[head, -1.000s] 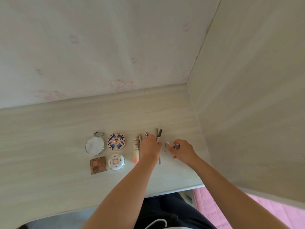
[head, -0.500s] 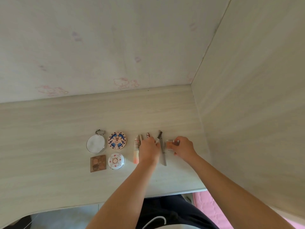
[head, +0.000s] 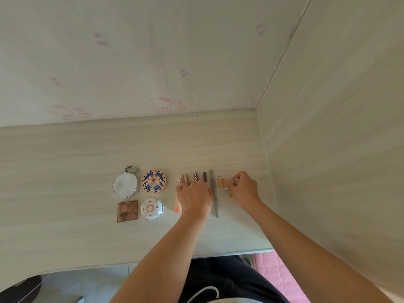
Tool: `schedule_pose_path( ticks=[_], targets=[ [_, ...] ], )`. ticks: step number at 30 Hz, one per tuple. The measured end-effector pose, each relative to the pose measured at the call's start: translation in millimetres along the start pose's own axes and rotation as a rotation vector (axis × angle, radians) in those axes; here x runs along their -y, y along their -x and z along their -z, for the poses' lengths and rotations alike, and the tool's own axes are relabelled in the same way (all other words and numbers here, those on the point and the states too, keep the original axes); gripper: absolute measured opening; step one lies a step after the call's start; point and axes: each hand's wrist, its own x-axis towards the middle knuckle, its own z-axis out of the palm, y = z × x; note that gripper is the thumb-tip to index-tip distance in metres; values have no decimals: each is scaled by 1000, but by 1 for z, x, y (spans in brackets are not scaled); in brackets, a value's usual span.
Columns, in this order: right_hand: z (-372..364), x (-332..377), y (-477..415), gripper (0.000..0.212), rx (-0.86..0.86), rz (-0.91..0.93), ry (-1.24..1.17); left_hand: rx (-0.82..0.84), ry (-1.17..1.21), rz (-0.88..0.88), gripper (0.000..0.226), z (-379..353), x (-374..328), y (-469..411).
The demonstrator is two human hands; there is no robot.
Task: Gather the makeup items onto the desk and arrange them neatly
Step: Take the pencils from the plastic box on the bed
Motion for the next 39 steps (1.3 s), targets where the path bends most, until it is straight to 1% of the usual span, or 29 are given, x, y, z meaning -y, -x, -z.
schedule_pose_path(
  ticks=[1, 6, 9, 10, 12, 15, 17, 19, 21, 26, 28, 29, 31, 32, 34, 36, 39],
  targets=[
    [3, -2, 0, 10, -7, -2, -14, -3, 0, 0, 30, -1, -1, 0],
    [15, -14, 6, 19, -57, -42, -139, -44, 12, -30, 31, -7, -1, -1],
    [19, -21, 8, 14, -42, -78, -196, -132, 45, -37, 38, -7, 0, 4],
    [19, -23, 9, 12, -27, -86, -217, -168, 67, -53, 37, -6, -1, 6],
    [19, -24, 10, 12, 5, -86, -279, -215, 138, -151, 37, -6, -1, 10],
    [18, -21, 14, 13, 49, -72, -343, -174, 312, -361, 48, -9, -3, 17],
    [18, -17, 16, 11, 78, -73, -358, -132, 412, -449, 56, -10, -7, 22],
    [18, -13, 18, 10, 123, -92, -366, -112, 468, -483, 61, -11, -12, 25],
    [18, -11, 20, 15, 156, -111, -364, -80, 501, -492, 61, -11, -17, 25],
    [20, -12, 24, 26, 185, -143, -375, -104, 538, -503, 44, -13, -20, 26],
    [22, -14, 23, 30, 170, -182, -349, -106, 533, -497, 42, -15, -17, 27],
    [24, -16, 21, 29, 159, -203, -341, -106, 506, -495, 43, -17, -16, 26],
    [26, -18, 18, 15, 129, -229, -361, -98, 414, -500, 48, -21, -12, 26],
    [28, -19, 17, 14, 119, -234, -373, -98, 371, -509, 49, -22, -11, 27],
    [29, -21, 15, 19, 118, -222, -367, -108, 295, -532, 49, -25, -9, 29],
    [29, -24, 15, 22, 133, -186, -302, -125, 226, -550, 47, -25, -9, 31],
    [27, -27, 14, 26, 86, -90, -86, -156, 150, -571, 45, -23, -7, 34]
  ],
)
